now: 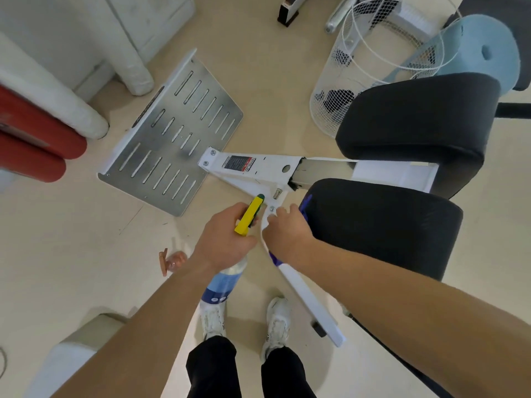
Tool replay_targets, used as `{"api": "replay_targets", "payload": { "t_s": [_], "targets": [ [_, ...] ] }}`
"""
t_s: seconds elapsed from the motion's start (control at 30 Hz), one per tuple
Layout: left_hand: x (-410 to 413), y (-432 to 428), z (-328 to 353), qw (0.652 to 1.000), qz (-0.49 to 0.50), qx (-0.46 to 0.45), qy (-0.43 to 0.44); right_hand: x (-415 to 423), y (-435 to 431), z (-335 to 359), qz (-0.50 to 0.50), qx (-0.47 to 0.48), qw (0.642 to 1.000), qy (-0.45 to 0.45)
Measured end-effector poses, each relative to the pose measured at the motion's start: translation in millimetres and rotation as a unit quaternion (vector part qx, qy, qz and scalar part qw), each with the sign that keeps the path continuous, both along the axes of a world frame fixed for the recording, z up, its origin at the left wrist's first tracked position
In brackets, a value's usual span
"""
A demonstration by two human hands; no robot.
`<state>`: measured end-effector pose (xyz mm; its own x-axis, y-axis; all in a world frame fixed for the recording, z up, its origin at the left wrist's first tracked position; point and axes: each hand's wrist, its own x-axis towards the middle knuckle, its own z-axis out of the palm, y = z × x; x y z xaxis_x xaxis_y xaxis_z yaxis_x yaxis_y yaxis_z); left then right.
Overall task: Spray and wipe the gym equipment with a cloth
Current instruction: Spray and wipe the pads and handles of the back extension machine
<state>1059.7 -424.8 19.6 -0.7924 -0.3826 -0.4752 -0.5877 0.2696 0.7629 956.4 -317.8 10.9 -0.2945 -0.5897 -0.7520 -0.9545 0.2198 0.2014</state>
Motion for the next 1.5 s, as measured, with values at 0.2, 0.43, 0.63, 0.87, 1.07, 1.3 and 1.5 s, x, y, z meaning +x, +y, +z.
{"api": "replay_targets", "payload": {
  "t_s": [0.2, 0.43, 0.63, 0.87, 1.07, 1.3, 1.5],
  "targets": [
    [-11.6, 13.3, 4.5, 1.0, -0.018, -0.018, -0.004, -74.5, -0.7, 6.3, -0.117, -0.123, 0.984, 0.045],
    [-41.8, 34.0, 9.0, 0.999, -0.045, -0.019, 0.016, -159.1, 36.1, 31.2, -0.355, -0.163, 0.919, 0.052],
    [-84.6, 35.5, 22.1, 0.991, -0.123, -0.019, 0.04, -189.0, 103.4, 88.1, -0.375, -0.117, 0.92, 0.002],
    [-151.8, 39.2, 56.9, 0.952, -0.304, -0.048, 0.003, -208.9, 158.7, 161.2, -0.421, -0.116, 0.899, -0.026],
    [-202.0, 69.0, 96.6, 0.896, -0.432, -0.101, -0.017, -198.9, 201.7, 173.4, -0.571, -0.33, 0.752, -0.026],
    [-233.6, 88.2, 120.2, 0.86, -0.494, -0.085, -0.099, -185.8, 242.1, 177.0, -0.617, -0.355, 0.702, -0.024],
    [-222.4, 74.6, 110.8, 0.843, -0.511, -0.079, -0.147, -183.6, 253.5, 180.9, -0.632, -0.347, 0.692, -0.041]
  ]
}}
